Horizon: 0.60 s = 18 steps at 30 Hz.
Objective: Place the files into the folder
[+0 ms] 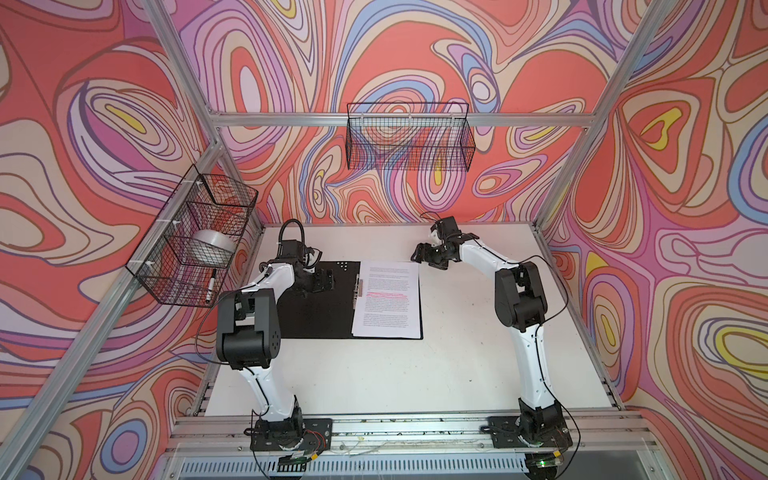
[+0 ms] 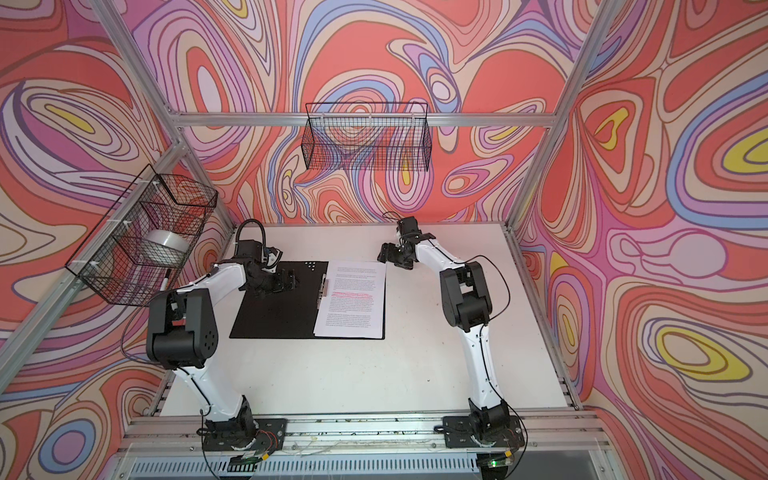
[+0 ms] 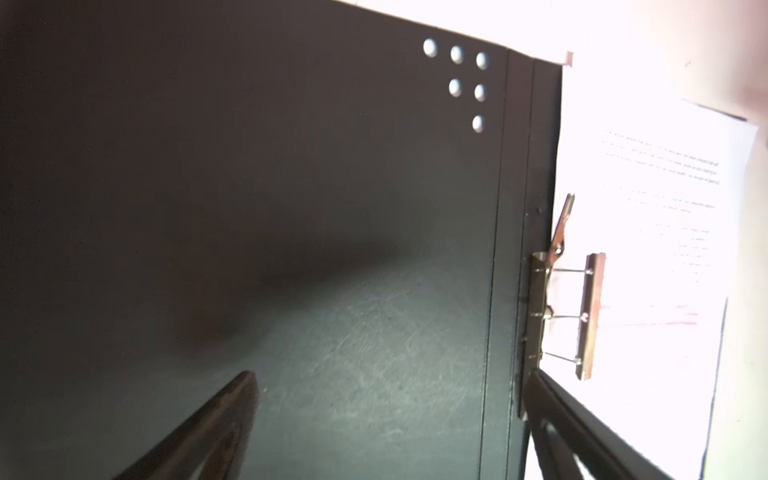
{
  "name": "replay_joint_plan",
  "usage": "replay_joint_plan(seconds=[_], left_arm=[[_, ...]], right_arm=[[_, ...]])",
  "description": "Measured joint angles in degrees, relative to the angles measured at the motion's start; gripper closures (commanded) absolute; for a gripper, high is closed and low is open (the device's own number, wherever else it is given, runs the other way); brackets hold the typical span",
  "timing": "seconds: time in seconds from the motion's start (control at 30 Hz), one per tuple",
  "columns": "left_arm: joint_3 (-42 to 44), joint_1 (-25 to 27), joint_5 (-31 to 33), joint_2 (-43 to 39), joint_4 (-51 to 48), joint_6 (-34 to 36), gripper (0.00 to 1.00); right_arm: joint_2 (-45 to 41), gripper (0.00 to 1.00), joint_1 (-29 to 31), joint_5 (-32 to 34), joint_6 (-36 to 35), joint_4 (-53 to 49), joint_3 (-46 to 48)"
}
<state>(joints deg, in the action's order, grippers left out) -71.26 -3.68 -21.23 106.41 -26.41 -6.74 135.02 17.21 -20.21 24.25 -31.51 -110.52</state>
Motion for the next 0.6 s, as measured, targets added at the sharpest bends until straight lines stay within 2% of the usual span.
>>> replay_joint_plan(seconds=[0.6], left_arm=[[-4.17,0.66,-4.37,5.99,0.96,-2.99,0.00]], right_arm=[[5.44,0.18,1.01,-5.55,0.04,-2.21,-6.71]])
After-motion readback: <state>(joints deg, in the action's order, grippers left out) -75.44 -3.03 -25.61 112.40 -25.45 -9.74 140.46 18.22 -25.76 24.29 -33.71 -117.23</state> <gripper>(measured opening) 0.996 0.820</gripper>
